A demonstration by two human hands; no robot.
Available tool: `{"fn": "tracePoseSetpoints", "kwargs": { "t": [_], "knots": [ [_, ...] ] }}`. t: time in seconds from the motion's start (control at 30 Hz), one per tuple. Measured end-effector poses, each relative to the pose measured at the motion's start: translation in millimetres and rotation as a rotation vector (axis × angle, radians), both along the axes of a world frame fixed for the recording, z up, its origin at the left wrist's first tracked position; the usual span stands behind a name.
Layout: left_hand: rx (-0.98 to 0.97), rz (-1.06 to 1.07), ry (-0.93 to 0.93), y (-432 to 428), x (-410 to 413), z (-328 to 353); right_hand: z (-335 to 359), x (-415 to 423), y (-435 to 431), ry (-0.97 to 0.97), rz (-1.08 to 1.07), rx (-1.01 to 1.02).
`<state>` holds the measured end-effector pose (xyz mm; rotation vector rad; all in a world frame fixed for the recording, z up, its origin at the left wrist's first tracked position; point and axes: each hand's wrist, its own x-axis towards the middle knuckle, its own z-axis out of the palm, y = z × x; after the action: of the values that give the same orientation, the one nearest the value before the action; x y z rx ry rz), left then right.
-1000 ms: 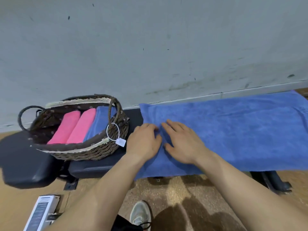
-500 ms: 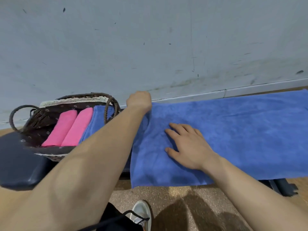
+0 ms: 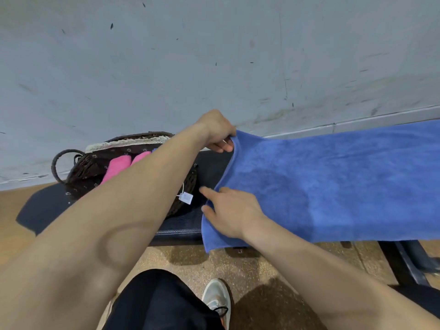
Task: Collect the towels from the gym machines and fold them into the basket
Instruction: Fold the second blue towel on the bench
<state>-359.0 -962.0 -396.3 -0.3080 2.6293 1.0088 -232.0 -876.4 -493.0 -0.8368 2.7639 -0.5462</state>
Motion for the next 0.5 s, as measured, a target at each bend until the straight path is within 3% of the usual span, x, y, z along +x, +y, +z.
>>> {"fn": "tracePoseSetpoints", "kwargs": {
  "t": [0.2,0.5],
  "knots": [
    [0.019,0.044,0.171,1,-1,10,9,15,7,0.046,-0.051,-0.084],
    [0.103,0.072,0.138,30,-6,3,28,13,107,-0.194,-0.389,-0.493]
  ]
}}
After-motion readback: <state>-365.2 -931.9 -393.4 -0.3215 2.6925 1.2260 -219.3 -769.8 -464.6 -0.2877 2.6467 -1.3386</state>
